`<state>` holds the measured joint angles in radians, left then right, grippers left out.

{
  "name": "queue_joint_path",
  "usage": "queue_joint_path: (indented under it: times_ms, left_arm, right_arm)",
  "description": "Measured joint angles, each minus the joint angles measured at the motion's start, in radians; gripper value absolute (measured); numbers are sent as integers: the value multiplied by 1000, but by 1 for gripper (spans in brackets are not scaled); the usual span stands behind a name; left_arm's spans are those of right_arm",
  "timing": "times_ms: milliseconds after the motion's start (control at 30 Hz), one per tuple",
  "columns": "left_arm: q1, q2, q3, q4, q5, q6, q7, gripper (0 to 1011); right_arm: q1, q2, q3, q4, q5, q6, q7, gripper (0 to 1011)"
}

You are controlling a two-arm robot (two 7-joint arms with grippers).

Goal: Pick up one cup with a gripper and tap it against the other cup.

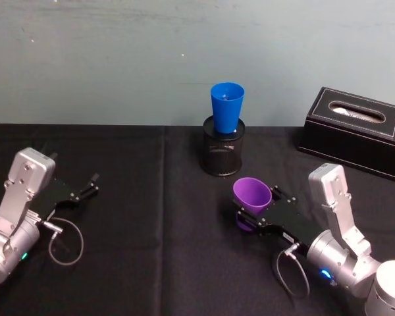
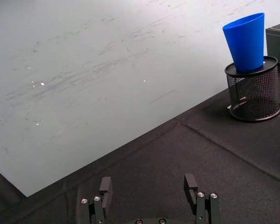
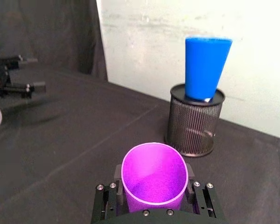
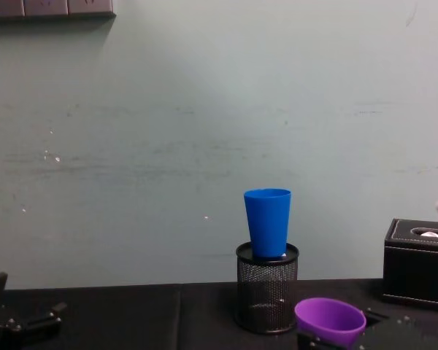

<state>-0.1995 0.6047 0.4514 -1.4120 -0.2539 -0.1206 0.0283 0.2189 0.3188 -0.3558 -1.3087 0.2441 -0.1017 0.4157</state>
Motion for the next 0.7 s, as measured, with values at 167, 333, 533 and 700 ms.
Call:
queue_joint_path:
  times_ms: [167,333,533,700]
  left_arm:
    - [0,0,0,0,0,0,0,1011]
    - [0,0,0,0,0,0,0,1011]
    - [0,0,0,0,0,0,0,1011]
    - [0,0,0,0,0,0,0,1011]
  right_arm:
    - [-10,-3,13,-15,19,-19,4,730]
    - [-20,-2,26,-39,33,-43,10,730]
    - [-31,3,31,-67,38,-52,10,730]
    - [-41,6,38,-92,33,-54,-2,730]
